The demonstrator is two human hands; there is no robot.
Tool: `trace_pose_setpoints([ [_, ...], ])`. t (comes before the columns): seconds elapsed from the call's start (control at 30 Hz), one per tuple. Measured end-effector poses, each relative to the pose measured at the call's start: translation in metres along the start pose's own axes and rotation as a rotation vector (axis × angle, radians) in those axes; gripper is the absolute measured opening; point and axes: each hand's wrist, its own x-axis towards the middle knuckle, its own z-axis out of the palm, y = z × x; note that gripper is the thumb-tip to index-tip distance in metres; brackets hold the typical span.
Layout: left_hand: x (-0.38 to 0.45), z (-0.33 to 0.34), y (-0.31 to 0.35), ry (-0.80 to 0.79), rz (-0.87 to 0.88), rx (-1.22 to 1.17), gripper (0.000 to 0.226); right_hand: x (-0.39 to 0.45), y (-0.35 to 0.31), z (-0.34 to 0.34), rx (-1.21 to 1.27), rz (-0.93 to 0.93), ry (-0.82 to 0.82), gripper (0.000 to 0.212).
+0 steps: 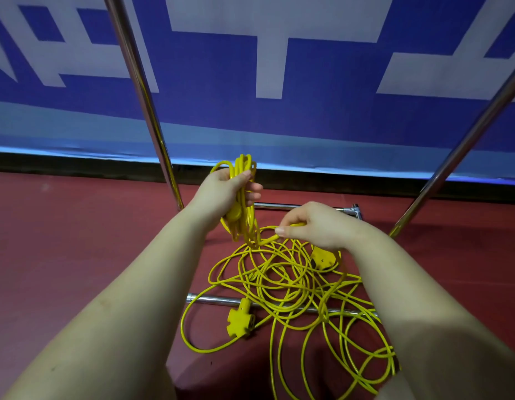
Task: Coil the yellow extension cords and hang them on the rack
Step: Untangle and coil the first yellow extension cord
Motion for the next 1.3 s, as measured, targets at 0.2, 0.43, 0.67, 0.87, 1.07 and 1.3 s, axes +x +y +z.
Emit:
trace_pose_setpoints([
  [0.2,-0.007,0.019,-0.011,-0.154,-0.026,0.214,0.016,0.005,0.002,-0.005,0.429,-0.086,0.253,0.013],
  [0.43,-0.007,0.028,-0.013,-0.228,-0.041,0.182,0.017,0.005,0.013,-0.009,0.516,0.028,0.427,0.015],
  [0.67,0.003,0.018,-0.006,0.023,-0.065,-0.055,0.016,0.007,0.028,-0.013,0.472,0.128,0.516,0.019],
  [0.87,0.003,0.011,-0.006,0.022,-0.080,-0.093,0.018,-0.002,0.021,-0.027,0.517,0.043,0.605,0.020],
  [1.07,0.003,0.006,-0.003,0.012,-0.068,-0.073,0.015,-0.004,0.019,-0.024,0.343,0.047,0.417,0.024],
  [1.3,-0.005,0.021,-0.013,-0.162,-0.075,0.166,0.017,0.004,0.010,-0.012,0.426,-0.020,0.403,0.014],
])
